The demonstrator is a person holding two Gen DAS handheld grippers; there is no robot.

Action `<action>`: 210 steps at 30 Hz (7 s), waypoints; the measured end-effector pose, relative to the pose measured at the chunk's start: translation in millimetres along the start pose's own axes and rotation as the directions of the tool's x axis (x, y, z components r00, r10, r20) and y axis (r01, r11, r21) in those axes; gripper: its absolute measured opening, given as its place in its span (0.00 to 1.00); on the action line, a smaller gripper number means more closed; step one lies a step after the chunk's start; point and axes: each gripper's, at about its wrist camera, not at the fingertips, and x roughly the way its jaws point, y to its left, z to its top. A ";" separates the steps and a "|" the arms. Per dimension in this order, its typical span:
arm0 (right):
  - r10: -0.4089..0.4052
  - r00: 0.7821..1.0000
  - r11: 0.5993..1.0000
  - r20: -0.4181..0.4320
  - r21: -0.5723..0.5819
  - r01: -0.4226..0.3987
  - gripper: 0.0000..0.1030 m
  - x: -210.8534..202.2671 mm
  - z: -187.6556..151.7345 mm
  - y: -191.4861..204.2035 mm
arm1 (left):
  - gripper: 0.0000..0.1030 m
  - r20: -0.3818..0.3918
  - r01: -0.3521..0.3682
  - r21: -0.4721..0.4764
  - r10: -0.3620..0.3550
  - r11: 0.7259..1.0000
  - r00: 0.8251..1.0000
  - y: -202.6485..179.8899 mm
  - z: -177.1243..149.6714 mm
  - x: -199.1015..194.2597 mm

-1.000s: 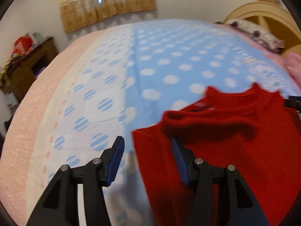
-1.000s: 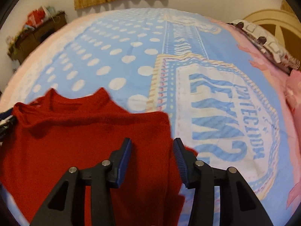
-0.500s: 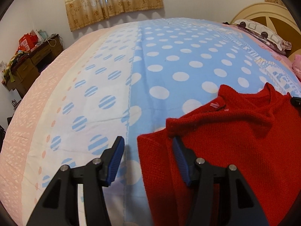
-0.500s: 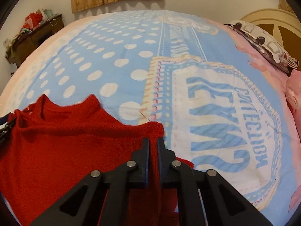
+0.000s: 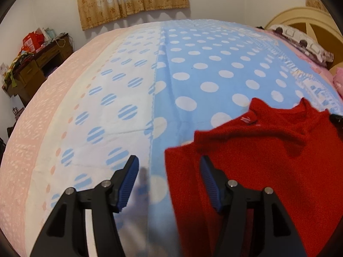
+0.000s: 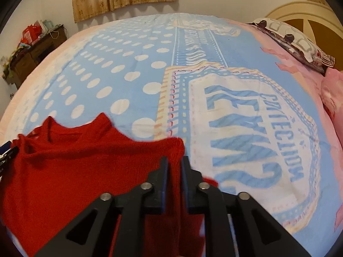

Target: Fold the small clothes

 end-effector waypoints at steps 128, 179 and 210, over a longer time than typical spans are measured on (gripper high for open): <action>0.170 0.976 0.729 0.135 -0.684 -0.032 0.66 -98.3 -184.9 323.5 | 0.94 -0.018 0.330 -0.200 -0.341 0.922 0.940 38.4 -25.9 -25.8; 0.234 0.925 0.904 0.301 -0.417 -0.093 0.05 -172.7 -168.0 196.1 | 0.11 0.105 0.599 -0.359 -0.607 0.716 0.788 -21.3 45.8 -49.0; 0.107 0.960 0.994 0.260 -0.041 -0.100 0.03 -164.9 -176.4 37.8 | 0.11 -0.036 0.657 -0.195 -0.674 0.729 0.738 -204.0 66.9 -39.2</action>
